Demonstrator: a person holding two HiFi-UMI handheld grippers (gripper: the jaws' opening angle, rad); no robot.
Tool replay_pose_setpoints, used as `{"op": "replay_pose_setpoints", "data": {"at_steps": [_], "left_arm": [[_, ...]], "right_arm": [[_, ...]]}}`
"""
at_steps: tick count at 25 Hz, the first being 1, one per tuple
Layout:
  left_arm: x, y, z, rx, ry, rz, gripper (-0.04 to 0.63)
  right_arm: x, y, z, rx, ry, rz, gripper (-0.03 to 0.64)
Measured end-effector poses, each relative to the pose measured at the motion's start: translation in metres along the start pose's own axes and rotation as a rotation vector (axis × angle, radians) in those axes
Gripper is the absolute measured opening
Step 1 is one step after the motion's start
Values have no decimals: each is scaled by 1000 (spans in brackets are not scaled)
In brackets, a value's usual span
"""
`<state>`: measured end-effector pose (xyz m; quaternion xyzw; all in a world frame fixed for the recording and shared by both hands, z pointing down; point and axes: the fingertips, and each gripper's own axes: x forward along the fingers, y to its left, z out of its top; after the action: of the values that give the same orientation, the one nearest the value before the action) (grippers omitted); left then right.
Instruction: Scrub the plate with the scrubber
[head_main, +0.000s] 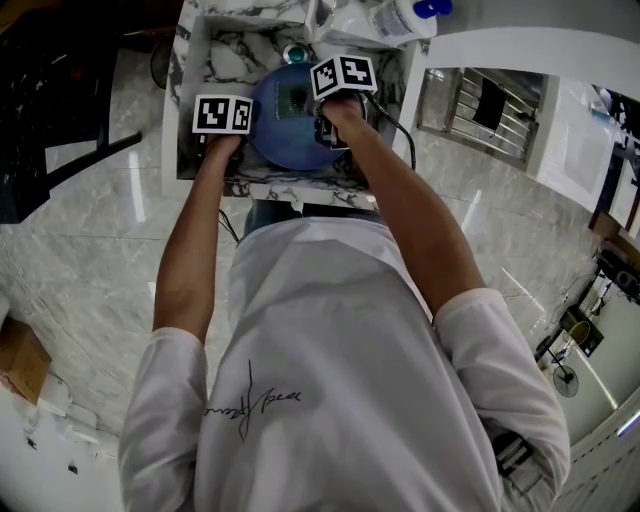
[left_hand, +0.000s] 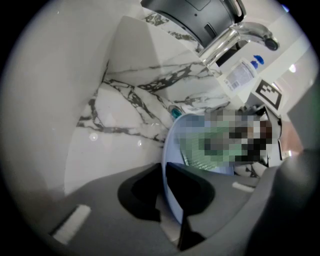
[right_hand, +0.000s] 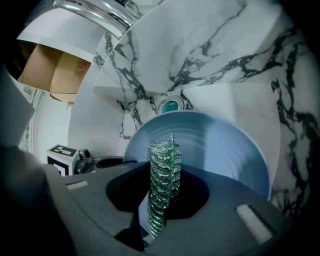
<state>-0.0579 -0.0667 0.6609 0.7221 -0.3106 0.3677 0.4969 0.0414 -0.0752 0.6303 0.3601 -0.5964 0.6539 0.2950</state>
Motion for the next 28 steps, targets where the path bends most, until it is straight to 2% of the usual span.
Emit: {"op": "replay_pose_setpoints", "data": {"at_steps": [28], "left_arm": [[1, 0, 1, 5, -7, -11, 87]], "right_arm": [[-23, -33, 4, -46, 10, -116, 64]]}}
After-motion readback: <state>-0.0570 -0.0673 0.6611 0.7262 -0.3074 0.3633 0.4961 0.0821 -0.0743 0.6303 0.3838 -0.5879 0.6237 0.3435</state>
